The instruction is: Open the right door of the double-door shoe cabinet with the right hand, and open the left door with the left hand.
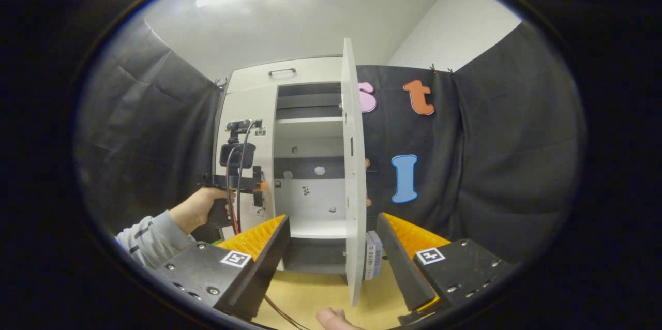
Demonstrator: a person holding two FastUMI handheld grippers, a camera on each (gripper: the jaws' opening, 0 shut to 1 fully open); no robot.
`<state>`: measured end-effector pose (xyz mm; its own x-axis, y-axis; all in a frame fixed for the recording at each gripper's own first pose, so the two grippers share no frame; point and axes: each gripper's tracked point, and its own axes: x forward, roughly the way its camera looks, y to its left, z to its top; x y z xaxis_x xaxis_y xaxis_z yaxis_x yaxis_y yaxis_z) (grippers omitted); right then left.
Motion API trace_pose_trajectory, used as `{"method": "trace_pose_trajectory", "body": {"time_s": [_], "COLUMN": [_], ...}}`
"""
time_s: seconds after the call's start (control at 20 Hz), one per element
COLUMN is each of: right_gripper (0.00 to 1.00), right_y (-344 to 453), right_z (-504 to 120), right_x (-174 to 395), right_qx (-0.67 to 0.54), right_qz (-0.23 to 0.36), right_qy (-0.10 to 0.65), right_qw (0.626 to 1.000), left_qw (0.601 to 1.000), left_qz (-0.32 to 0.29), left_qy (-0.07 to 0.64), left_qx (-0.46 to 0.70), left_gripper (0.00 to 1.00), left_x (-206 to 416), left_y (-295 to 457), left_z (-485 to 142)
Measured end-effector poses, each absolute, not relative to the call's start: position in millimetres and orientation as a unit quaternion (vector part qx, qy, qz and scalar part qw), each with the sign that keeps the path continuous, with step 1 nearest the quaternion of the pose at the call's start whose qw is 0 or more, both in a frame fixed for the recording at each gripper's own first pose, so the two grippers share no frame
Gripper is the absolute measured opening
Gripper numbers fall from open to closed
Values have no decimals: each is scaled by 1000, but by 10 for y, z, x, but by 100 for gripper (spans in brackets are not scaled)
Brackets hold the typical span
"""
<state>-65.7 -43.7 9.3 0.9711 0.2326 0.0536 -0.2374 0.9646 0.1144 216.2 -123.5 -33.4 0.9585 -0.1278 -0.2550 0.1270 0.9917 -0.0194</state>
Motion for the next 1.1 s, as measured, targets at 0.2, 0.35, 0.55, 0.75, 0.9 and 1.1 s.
{"method": "trace_pose_trajectory", "body": {"time_s": [0.2,0.35,0.55,0.75,0.9,1.1], "right_gripper": [99,96,96,99,100,100], "right_y": [-329,-294,-180,-56,-33,18], "right_z": [50,-23,-171,-307,-315,-274], "right_x": [-794,-820,-732,-698,-667,-666], "right_qx": [60,44,45,48,49,50], "right_qz": [117,97,94,95,92,90], "right_qy": [-16,-12,10,27,27,22], "right_qw": [991,994,995,994,994,994], "left_qw": [988,988,987,986,986,987], "left_qz": [-78,-92,-101,-110,-115,-115], "left_qy": [129,126,126,121,116,110], "left_qx": [-12,-17,-19,-24,-27,-23], "left_gripper": [25,25,25,25,25,22], "left_x": [1921,1669,1408,1211,1094,981], "left_y": [-1174,-1072,-916,-774,-665,-546], "left_z": [-293,-240,-199,-166,-154,-136]}}
